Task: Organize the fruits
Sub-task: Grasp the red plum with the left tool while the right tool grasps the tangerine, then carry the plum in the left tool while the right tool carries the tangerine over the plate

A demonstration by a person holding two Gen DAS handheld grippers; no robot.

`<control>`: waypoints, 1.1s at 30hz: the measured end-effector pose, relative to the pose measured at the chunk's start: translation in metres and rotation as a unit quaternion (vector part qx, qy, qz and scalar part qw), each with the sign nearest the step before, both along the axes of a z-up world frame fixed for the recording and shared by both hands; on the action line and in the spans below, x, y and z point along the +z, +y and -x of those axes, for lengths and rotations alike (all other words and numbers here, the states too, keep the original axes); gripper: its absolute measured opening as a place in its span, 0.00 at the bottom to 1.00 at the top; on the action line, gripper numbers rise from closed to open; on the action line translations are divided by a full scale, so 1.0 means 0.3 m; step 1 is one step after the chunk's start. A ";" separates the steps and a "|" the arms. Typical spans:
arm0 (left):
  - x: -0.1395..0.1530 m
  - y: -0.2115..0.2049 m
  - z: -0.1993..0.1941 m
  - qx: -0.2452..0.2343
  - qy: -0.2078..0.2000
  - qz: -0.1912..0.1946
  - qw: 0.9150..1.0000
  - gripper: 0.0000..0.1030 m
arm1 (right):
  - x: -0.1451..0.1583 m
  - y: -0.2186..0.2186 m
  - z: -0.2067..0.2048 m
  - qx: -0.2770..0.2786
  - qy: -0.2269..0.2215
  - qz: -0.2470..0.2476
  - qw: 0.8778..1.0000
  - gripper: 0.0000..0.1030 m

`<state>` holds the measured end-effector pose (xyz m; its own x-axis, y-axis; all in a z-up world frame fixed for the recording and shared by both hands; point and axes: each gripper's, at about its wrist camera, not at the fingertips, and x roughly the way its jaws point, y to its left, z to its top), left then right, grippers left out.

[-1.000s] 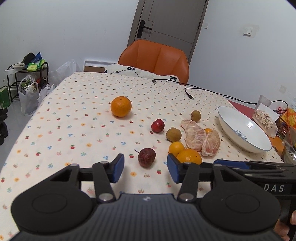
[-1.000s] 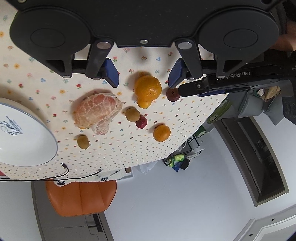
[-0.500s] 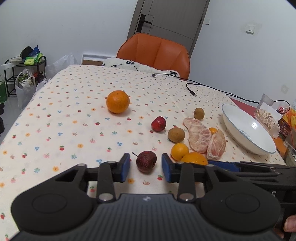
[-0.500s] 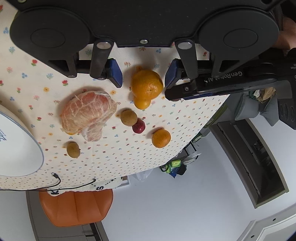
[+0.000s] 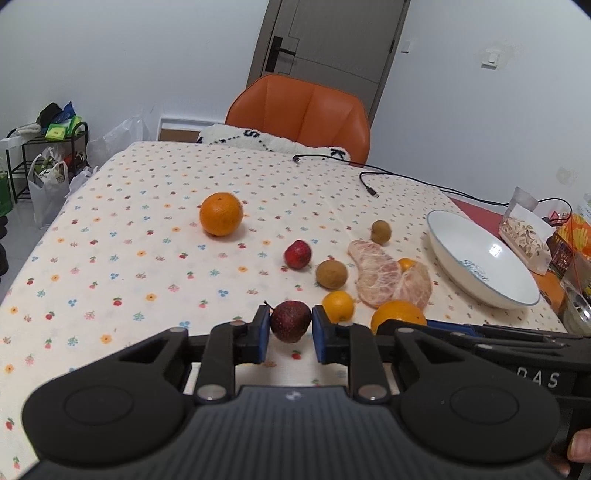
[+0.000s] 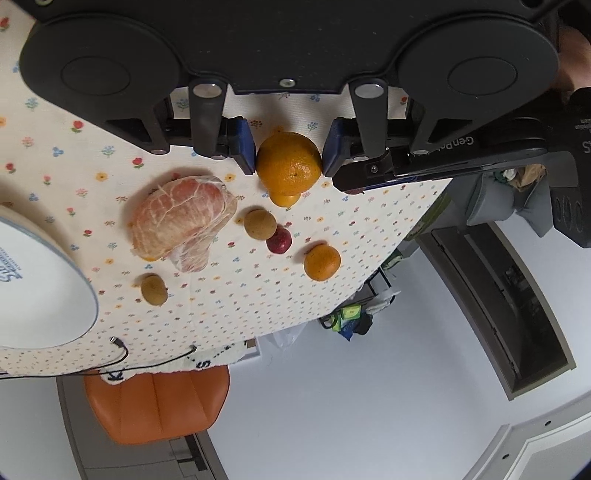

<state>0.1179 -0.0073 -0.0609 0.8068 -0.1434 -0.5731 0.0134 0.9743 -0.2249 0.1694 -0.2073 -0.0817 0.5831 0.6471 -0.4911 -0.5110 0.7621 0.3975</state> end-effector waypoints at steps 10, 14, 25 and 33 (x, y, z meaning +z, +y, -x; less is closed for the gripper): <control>0.044 -0.093 0.026 -0.026 -0.017 -0.007 0.999 0.22 | 0.026 -0.113 0.044 -0.038 -0.017 -0.013 0.999 0.36; 0.053 -0.141 0.035 -0.038 -0.021 -0.009 0.999 0.22 | 0.037 -0.159 0.062 -0.052 -0.023 -0.016 0.998 0.36; 0.085 -0.278 0.040 -0.075 -0.035 -0.015 0.996 0.22 | 0.051 -0.288 0.125 -0.090 -0.033 -0.020 0.995 0.36; 0.109 -0.373 0.021 -0.098 -0.043 -0.025 0.994 0.22 | 0.060 -0.422 0.142 -0.131 -0.039 -0.039 0.990 0.36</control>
<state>0.1115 -0.1191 -0.0283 0.8125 -0.2770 -0.5129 0.2222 0.9606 -0.1668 0.1270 -0.3339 -0.0637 0.7697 0.5037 -0.3922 -0.3322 0.8407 0.4277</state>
